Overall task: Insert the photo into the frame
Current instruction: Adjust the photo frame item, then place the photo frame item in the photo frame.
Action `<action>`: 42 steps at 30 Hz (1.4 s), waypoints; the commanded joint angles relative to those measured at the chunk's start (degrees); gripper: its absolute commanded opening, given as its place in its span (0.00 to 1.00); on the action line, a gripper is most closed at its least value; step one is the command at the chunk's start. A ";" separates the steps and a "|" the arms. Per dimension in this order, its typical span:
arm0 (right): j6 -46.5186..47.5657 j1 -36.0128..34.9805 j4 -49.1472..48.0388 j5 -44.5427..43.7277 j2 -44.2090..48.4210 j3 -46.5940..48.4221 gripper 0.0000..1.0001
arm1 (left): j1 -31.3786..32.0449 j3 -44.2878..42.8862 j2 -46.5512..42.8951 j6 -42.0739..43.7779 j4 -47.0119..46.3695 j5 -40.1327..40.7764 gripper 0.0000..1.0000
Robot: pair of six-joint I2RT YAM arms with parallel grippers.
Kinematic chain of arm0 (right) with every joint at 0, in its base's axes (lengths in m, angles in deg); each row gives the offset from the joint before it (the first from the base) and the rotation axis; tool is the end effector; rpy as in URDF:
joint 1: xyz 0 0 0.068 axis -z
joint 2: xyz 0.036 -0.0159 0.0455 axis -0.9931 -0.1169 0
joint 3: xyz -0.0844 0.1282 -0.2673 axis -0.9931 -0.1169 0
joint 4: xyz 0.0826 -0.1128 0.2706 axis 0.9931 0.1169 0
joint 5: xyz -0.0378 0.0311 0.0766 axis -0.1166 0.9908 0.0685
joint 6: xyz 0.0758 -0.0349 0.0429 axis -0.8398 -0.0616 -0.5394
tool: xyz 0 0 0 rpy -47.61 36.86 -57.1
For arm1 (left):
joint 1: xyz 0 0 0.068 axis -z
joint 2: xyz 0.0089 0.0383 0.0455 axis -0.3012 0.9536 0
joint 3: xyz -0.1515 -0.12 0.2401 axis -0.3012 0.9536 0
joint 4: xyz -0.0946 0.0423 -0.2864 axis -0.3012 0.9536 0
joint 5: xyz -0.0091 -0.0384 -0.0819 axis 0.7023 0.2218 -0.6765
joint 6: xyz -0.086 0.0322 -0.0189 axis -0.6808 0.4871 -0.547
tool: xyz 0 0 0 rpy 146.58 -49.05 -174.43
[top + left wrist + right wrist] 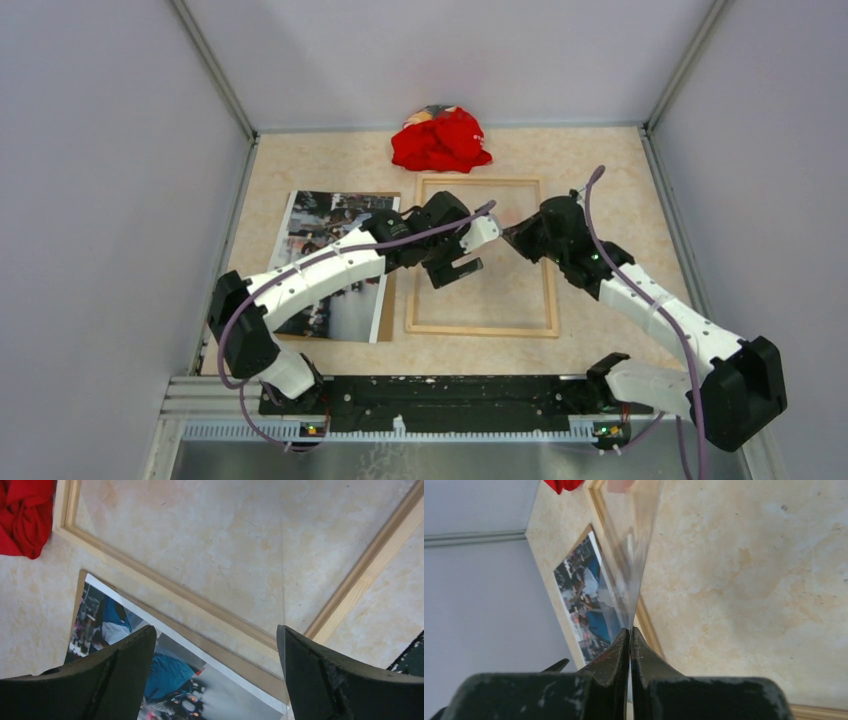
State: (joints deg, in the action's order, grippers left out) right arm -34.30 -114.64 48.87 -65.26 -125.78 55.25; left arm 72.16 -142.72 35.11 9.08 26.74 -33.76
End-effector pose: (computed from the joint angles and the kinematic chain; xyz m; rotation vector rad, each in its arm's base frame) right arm 0.2716 0.1517 0.2698 0.9339 2.0965 0.8946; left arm 0.2441 -0.3229 0.3029 1.4364 1.9998 -0.0875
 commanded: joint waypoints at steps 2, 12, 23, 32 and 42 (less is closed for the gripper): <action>14.80 0.68 7.21 0.20 0.79 5.46 0.00 | -2.61 -6.05 -0.53 -2.49 4.24 -6.16 0.98; 33.17 13.82 6.20 28.32 0.64 16.43 0.00 | -24.91 -18.07 1.90 -3.01 8.03 -18.93 0.98; 44.71 14.42 11.42 34.67 -6.28 28.22 0.00 | -34.83 -16.61 2.04 -3.33 7.99 -29.16 0.98; 41.39 16.02 11.70 39.14 -7.34 31.88 0.00 | -36.01 -10.10 6.70 -5.99 2.51 -26.94 0.95; 38.92 22.12 12.63 53.05 -11.30 36.66 0.00 | -38.37 -8.74 14.36 -7.32 -0.12 -32.31 0.75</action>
State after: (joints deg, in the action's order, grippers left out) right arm 5.56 -94.23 63.01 -19.93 -134.11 89.55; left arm 33.74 -152.57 48.12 3.00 29.86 -62.24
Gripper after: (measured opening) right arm 0.004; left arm 0.788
